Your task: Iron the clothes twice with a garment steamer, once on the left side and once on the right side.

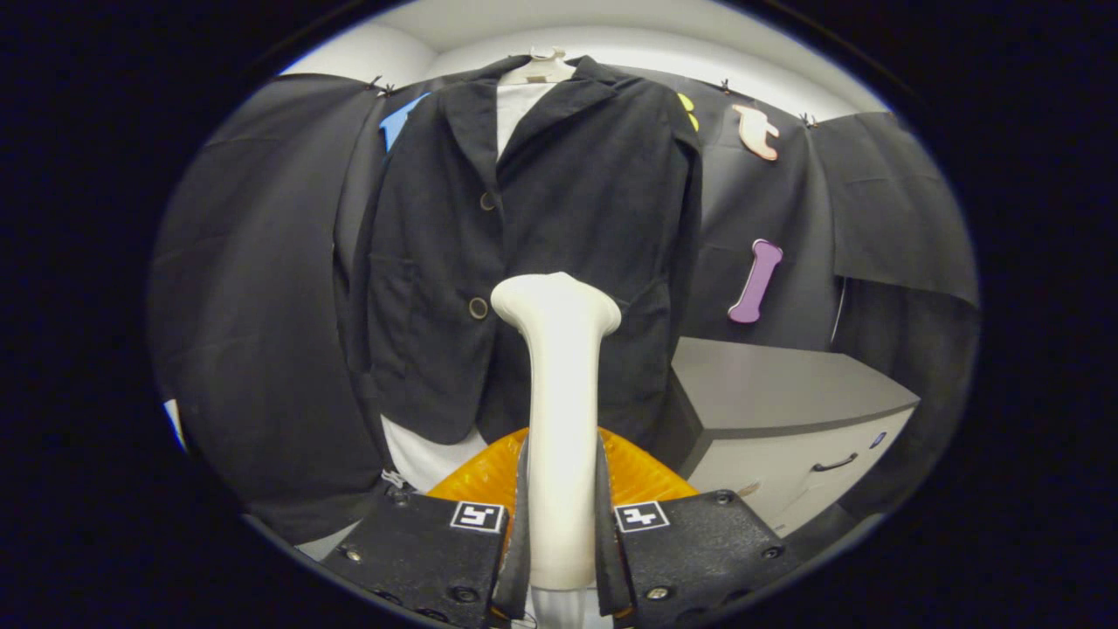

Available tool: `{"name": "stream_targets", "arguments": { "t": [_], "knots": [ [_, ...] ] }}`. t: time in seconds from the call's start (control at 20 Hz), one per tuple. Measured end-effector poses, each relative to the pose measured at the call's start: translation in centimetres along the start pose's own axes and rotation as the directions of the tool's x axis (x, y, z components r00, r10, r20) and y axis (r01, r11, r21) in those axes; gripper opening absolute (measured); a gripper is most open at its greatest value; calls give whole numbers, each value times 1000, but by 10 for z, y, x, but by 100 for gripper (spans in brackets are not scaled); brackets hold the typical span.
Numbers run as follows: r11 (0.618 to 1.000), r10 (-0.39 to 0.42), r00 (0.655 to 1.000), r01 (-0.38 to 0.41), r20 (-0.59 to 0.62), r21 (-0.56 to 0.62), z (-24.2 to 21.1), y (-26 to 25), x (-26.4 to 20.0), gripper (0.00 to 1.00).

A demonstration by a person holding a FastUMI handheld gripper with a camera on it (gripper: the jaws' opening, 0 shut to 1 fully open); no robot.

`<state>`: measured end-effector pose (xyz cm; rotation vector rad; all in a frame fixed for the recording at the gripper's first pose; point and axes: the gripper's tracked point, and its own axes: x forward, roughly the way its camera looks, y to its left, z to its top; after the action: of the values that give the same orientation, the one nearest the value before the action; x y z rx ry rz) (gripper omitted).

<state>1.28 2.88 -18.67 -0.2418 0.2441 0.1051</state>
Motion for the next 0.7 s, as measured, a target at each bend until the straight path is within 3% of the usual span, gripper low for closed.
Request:
{"name": "stream_targets", "arguments": {
  "t": [0.7],
  "knots": [
    [999, -2, 972, -7, -234, -41, -94, -3, -2, 33]
  ]
}}
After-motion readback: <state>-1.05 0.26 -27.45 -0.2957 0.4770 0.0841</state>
